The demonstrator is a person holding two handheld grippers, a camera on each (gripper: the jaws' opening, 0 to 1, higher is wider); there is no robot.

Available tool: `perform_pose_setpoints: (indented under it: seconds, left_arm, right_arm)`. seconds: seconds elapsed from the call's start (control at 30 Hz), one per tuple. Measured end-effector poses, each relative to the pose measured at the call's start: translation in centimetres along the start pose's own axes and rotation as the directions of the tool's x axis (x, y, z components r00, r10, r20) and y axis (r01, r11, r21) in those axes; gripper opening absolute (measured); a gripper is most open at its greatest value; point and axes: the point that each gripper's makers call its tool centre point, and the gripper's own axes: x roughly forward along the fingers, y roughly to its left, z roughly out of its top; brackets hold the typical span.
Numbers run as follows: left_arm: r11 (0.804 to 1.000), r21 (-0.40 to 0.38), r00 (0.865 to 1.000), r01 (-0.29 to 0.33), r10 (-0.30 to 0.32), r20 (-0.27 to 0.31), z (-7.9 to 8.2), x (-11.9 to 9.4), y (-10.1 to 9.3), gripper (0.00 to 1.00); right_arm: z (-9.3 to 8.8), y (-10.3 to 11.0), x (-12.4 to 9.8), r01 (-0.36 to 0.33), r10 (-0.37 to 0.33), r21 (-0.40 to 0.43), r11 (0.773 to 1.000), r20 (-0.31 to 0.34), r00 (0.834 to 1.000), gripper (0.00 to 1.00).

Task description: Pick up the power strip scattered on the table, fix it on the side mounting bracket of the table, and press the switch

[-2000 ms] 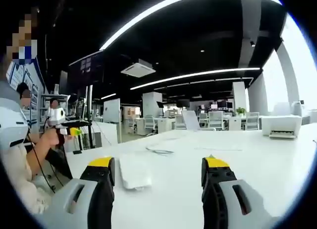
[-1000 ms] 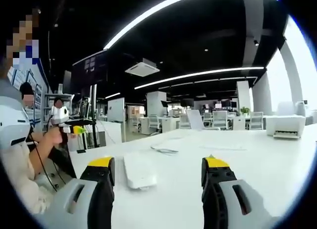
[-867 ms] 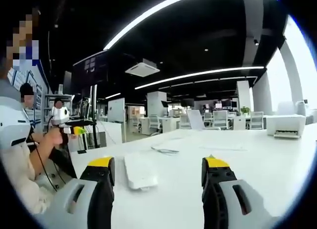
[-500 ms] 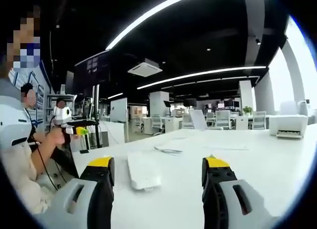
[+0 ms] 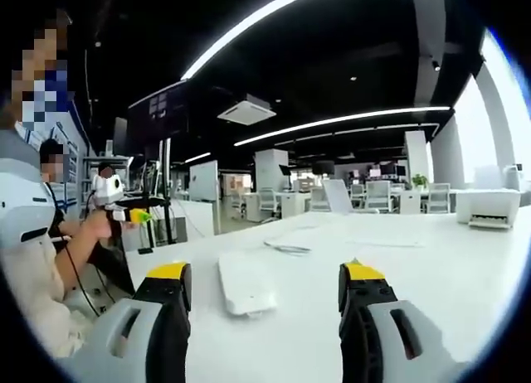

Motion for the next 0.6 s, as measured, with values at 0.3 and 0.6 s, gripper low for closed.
perform_pose_setpoints:
  seconds: [0.3, 0.6]
  left_arm:
    - [1.0, -0.003, 1.0, 0.005, -0.005, -0.011, -0.24, 0.07, -0.11, 0.79]
    - [1.0, -0.005, 1.0, 0.009, -0.009, -0.016, -0.36, 0.09, -0.17, 0.79]
  right_arm:
    - [0.02, 0.2, 0.14, -0.009, 0.009, -0.004, 1.0, 0.0, 1.0, 0.68]
    - [-0.71, 0.62, 0.8, -0.025, 0.025, -0.003, 1.0, -0.017, 1.0, 0.69]
